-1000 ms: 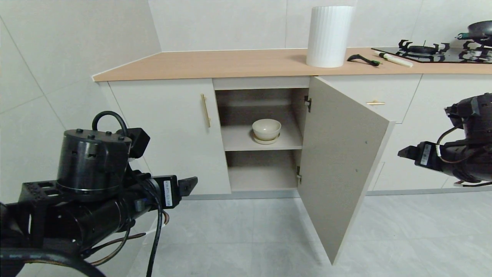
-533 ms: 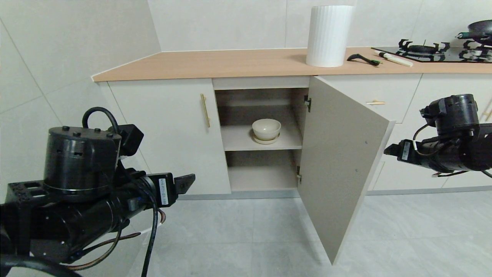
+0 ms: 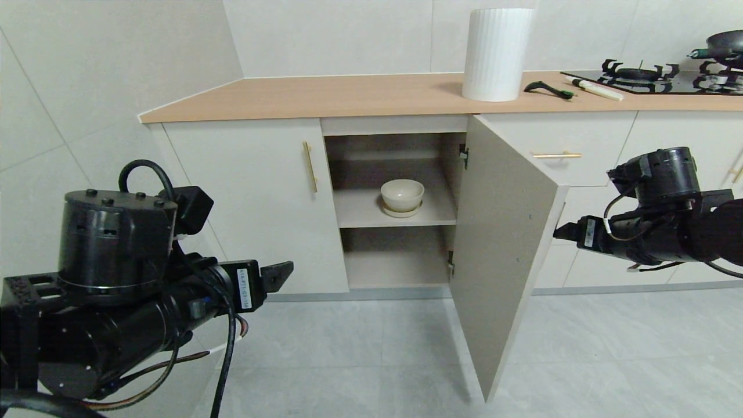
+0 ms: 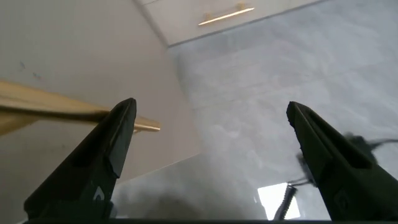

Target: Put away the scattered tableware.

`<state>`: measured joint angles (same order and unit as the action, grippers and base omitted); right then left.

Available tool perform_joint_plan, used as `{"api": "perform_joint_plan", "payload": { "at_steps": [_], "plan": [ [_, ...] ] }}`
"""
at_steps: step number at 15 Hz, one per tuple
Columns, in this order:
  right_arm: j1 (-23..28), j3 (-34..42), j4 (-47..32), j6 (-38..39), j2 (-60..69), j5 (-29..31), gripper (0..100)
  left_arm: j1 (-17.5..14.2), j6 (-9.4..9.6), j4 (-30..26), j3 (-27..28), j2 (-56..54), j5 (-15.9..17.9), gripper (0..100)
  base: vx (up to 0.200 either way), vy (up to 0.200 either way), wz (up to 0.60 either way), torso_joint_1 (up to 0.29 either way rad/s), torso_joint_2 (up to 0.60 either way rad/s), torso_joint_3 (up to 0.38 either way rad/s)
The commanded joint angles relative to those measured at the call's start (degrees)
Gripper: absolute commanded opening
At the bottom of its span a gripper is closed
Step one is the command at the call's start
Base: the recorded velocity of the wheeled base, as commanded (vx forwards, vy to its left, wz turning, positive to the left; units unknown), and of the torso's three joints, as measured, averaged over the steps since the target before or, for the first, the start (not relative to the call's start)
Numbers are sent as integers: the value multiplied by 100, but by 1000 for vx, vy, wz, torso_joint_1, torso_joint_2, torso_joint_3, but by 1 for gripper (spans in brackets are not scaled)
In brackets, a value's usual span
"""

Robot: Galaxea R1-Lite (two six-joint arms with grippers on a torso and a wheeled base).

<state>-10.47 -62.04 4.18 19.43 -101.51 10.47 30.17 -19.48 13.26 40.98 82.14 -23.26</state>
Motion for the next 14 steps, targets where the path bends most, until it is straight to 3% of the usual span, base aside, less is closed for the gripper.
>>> {"api": "perform_joint_plan", "payload": {
  "at_steps": [1, 9, 14],
  "plan": [
    [-280, -98, 197, -27, -115, -239, 100, -3, -3, 1, 6, -5, -3, 100, 0, 0, 0, 0, 0, 0],
    [-1581, -133, 830, 17, -668, -397, 100, 6, 32, 10, 76, -111, -12, 100, 0, 0, 0, 0, 0, 0],
    [-1616, -72, 1076, 17, -879, -326, 100, 15, 146, -8, 32, -146, -12, 100, 0, 0, 0, 0, 0, 0]
  ]
}}
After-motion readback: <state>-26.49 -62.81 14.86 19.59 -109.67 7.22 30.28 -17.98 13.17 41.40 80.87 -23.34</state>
